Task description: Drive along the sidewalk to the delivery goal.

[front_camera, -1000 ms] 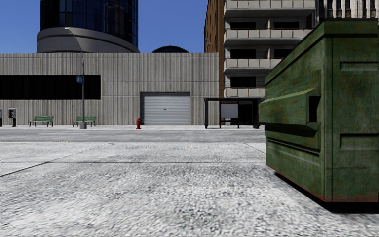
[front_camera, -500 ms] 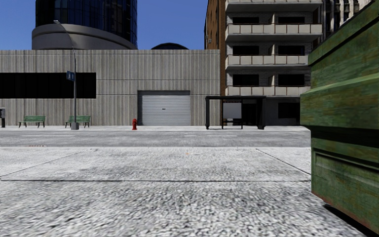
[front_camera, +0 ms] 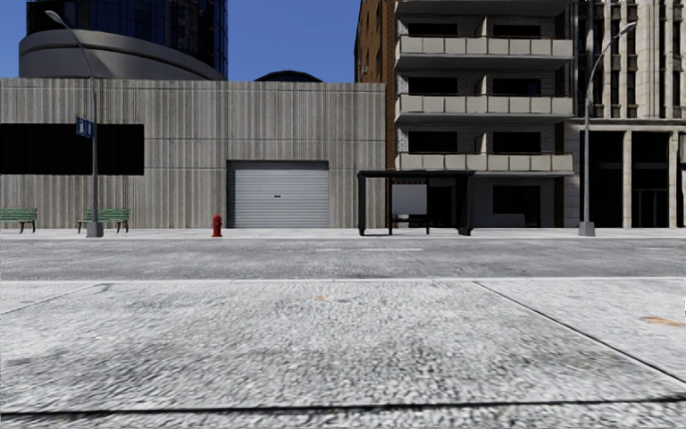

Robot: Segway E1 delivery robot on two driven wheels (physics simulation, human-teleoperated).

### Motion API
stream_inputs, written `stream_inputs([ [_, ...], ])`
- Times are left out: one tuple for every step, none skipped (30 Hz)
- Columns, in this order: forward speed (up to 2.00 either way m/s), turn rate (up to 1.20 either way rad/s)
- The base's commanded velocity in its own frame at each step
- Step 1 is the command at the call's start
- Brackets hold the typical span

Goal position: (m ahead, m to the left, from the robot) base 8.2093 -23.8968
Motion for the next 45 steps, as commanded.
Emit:
stream_inputs([
  [1.54,-0.58],
  [1.54,-0.58],
  [1.4,-0.59],
  [1.34,-0.59],
  [1.32,-0.59],
  [1.31,-0.59],
  [1.31,-0.59],
  [1.3,-0.59],
  [1.3,-0.59],
  [1.3,-0.59],
  [1.3,-0.59],
  [1.3,-0.59],
  [1.3,-0.59],
  [1.3,-0.59],
  [1.3,-0.59],
  [1.3,-0.59],
  [1.3,-0.59],
  [1.3,-0.61],
  [1.3,-0.62],
  [1.3,-0.67],
  [1.3,-0.67],
  [1.31,-0.71],
  [1.31,-0.71],
  [1.32,-0.72],
  [1.32,-0.72],
  [1.32,-0.72],
  [1.33,-0.72],
  [1.34,-0.72],
  [1.34,-0.72],
  [1.36,-0.72],
  [1.36,-0.72],
  [1.37,-0.72],
  [1.37,-0.72],
  [1.38,-0.72],
  [1.41,-0.72],
  [1.41,-0.72],
  [1.49,-0.72],
  [1.52,-0.72],
  [1.56,-0.72],
  [1.56,-0.72],
  [1.58,-0.72],
  [1.61,-0.72],
  [1.67,-0.72],
  [1.67,-0.72],
  [1.73,-0.72],
])
